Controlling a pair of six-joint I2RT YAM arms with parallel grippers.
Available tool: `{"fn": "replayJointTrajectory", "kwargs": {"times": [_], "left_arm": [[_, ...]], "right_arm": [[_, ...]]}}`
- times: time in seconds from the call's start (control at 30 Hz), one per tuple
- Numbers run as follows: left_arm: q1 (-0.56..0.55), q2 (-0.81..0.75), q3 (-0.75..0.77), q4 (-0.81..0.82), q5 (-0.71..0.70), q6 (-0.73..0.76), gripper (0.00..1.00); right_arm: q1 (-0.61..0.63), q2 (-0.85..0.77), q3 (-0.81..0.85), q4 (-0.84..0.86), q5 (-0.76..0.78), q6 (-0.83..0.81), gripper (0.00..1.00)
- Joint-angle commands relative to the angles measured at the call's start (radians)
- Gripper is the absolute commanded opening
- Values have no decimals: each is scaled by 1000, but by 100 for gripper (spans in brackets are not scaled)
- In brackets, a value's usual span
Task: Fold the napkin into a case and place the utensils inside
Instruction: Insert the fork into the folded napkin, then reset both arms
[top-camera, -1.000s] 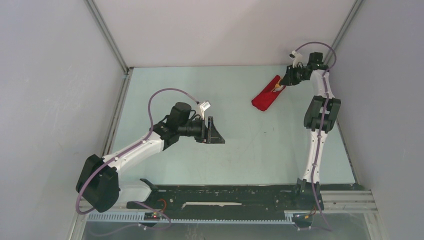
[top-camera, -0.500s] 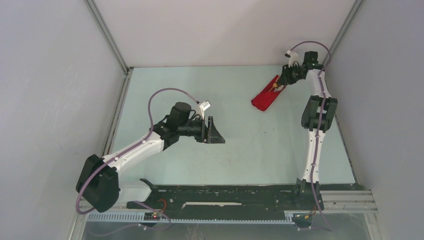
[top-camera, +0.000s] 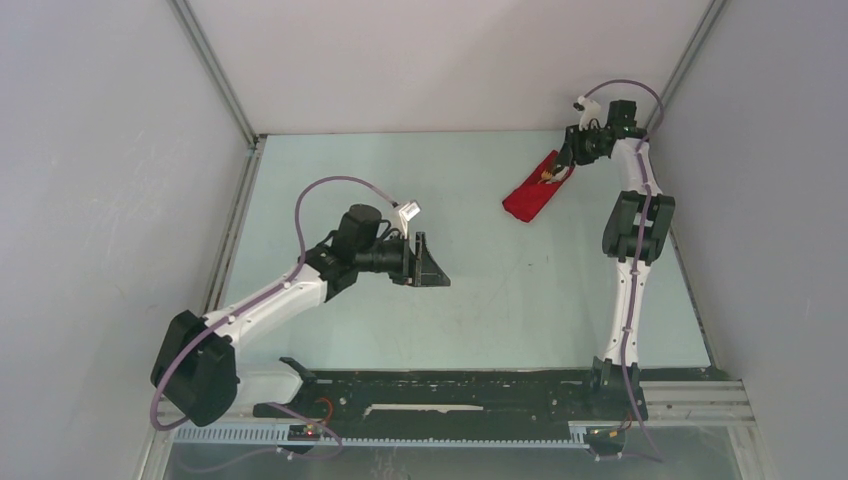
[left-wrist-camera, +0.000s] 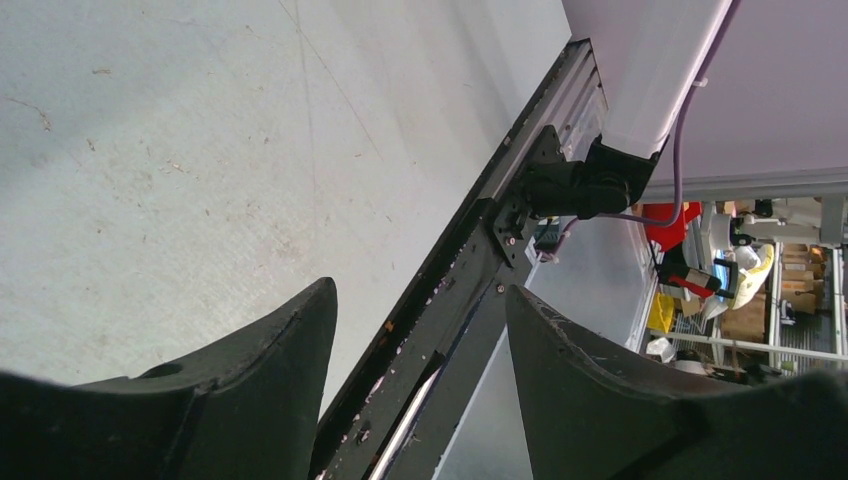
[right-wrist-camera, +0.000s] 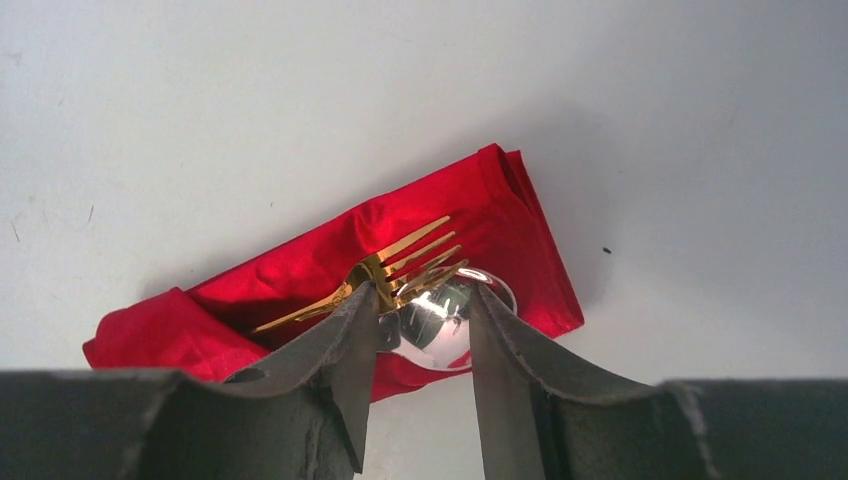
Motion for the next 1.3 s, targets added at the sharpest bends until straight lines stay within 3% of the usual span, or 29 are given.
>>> {"fn": "replayJointTrajectory", "kwargs": {"times": [0.0,0.1,0.17,0.27,0.3,0.33,0.5,0.57,0.6,0.7,0.87,1.03,1.27], "left_arm": [[-4,-56,-20,40,-12,-25,67],[-4,-98,-45,59,-49,-63,67],[-5,-149,-50,45,-92,-87,68],[-3,-236,-15,-51,-203,-83,70],[-4,-262,15,-110,-253,-60,70],[-4,-282,59,-180,-311,-40,71],[-2,-368,304,-441,-596,46,72],[0,-397,407,-508,-694,59,74],[-1,-410,459,-530,-729,65,82],[0,-457,589,-583,-815,79,86],[-1,-592,693,-585,-888,105,91],[-1,-685,742,-590,-930,145,93],[-1,-751,777,-609,-957,148,93]], "right_arm": [[1,-155,-21,58,88,182,47],[-6,-306,-145,72,142,352,47],[-1,-446,-276,73,169,458,64],[34,-709,-547,105,161,555,74],[53,-838,-640,116,153,579,91],[76,-926,-713,106,158,593,98],[275,-1302,-906,-159,332,570,100],[355,-1443,-933,-282,475,582,100],[393,-1517,-937,-333,526,586,100],[459,-1726,-909,-484,619,594,100],[461,-1972,-750,-642,650,547,100],[459,-2035,-652,-668,662,530,100],[429,-2126,-714,-499,563,549,100]]}}
